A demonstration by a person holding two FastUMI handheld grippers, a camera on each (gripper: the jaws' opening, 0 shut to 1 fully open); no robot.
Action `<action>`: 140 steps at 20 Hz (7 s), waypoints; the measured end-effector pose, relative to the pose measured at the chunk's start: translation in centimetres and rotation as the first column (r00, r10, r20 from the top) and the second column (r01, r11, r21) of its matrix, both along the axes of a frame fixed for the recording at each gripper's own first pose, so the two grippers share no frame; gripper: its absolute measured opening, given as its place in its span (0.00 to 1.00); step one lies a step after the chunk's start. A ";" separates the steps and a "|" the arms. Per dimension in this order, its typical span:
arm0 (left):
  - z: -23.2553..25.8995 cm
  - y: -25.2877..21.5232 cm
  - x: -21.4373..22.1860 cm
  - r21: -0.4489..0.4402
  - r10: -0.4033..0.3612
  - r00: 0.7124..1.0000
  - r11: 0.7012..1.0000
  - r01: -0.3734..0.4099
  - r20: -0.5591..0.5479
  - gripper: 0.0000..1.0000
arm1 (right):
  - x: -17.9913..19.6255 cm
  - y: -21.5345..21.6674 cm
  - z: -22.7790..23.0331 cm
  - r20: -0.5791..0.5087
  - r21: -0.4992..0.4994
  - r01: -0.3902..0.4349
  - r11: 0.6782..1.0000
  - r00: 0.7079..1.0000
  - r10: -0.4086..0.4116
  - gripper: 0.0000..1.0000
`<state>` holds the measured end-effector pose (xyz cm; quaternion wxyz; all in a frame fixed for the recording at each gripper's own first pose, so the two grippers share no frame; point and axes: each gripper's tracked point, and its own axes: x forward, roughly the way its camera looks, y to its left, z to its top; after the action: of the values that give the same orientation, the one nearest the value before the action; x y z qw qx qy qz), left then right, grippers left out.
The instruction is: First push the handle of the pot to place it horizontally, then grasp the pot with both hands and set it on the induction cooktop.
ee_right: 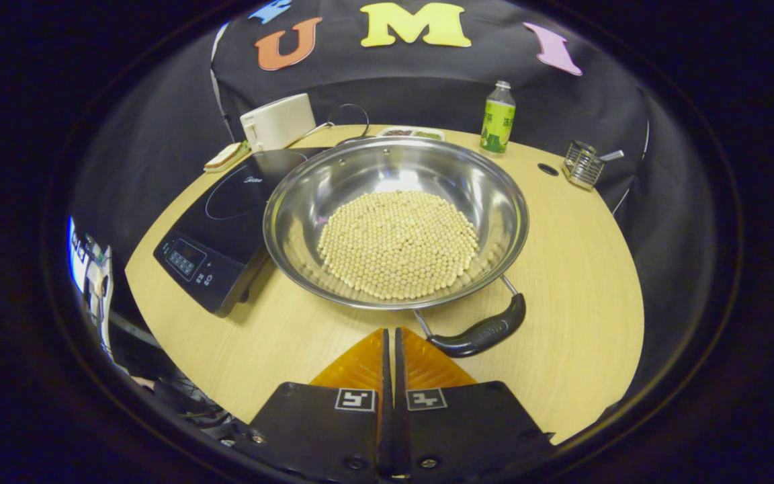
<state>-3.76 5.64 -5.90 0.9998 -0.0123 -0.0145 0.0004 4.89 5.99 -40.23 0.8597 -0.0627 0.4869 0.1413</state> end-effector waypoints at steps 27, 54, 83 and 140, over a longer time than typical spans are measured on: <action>-1.1 -1.2 1.0 -0.011 -0.021 1.000 1.000 0.022 0.012 0.97 | 7.5 -6.9 -1.1 0.008 -0.099 0.051 0.994 0.999 -0.051 0.04; -7.4 -4.5 8.4 -0.015 -0.045 0.986 0.999 0.044 -0.158 0.97 | 14.9 -10.5 -1.6 0.130 0.081 0.191 0.978 0.971 -0.201 0.01; -28.5 -12.1 22.8 -0.102 -0.146 0.721 0.989 0.104 -0.678 0.95 | 17.0 -12.7 2.5 0.251 0.195 0.281 0.940 0.912 -0.325 0.95; -22.4 -1.4 13.1 -0.072 -0.055 0.770 0.997 0.011 -0.636 0.56 | 8.1 0.8 10.9 0.229 0.141 0.190 0.972 0.948 -0.219 0.65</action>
<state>9.31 4.27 -28.32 0.9445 -0.0438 0.3254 -0.0124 13.01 6.80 -29.36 0.9250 0.0218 0.3728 0.0707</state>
